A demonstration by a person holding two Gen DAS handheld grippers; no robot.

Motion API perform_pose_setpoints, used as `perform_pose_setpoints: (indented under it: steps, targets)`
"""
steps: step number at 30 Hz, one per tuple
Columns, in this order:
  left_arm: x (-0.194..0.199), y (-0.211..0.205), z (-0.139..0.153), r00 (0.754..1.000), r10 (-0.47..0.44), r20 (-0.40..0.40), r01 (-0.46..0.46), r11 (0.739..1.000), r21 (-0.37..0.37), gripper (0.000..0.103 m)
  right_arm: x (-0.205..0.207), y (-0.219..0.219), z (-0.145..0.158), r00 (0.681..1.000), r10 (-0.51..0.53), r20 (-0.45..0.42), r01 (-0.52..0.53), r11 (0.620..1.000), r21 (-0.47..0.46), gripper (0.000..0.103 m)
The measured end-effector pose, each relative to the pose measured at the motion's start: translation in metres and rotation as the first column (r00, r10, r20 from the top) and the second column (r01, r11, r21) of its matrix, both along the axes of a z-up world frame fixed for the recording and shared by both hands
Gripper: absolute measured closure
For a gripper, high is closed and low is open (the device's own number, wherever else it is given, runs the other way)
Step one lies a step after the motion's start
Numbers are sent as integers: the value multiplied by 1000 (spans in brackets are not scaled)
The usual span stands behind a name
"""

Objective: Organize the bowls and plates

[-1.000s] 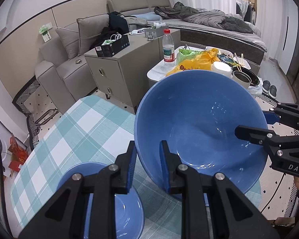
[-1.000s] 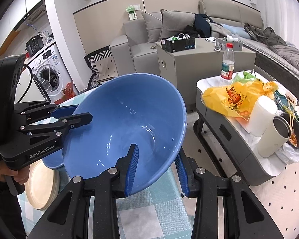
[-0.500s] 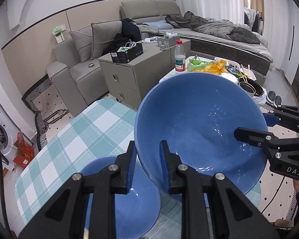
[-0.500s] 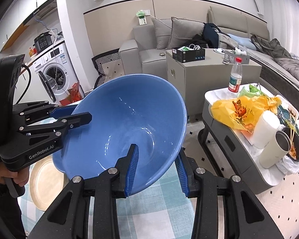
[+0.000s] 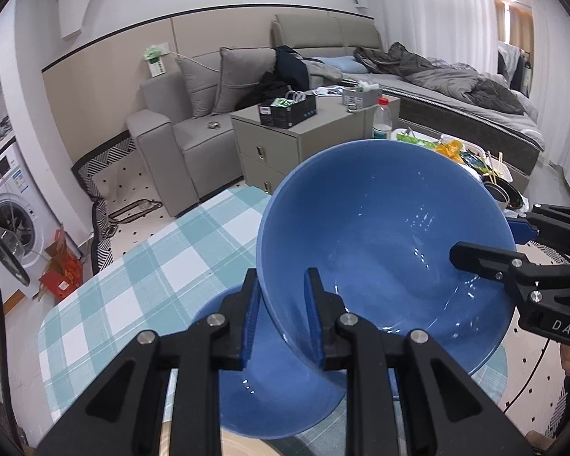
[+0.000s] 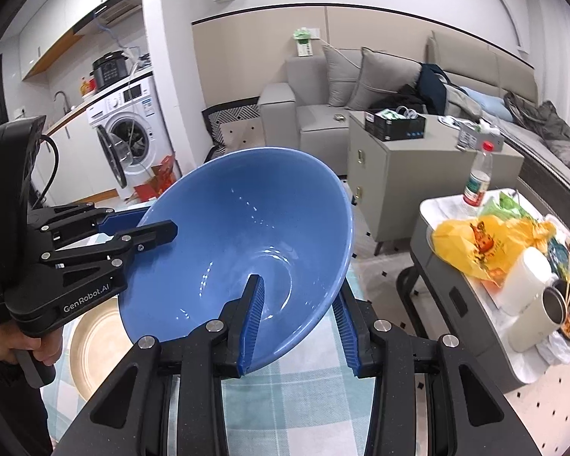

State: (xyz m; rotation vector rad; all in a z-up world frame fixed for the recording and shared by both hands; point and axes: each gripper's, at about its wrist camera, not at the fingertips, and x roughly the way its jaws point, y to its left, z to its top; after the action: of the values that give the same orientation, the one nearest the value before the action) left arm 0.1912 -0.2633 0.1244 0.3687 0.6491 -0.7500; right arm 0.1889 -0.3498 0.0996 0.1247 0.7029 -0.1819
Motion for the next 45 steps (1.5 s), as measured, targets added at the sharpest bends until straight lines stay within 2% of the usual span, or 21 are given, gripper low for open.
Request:
perform_pose_setpoints:
  steps: [8,19,33,45]
  targets:
    - [3,31,-2,996,87,6,-87,995,-40,81,20,27,8,997,70,11,-70,997,-24,65]
    - [6,65,-10,981,190,32,-189,981,-37,81,49,58,-1,989,148,-15,-149,988,-45,65]
    - [12,94,-33,969,246,-3,-246,969,-29,81,79,78,-29,979,192,-70,-195,980,-36,65]
    - [19,91,-51,969,245,-36,-245,969,-2,81,92,78,-51,975,188,-117,-193,981,-26,65]
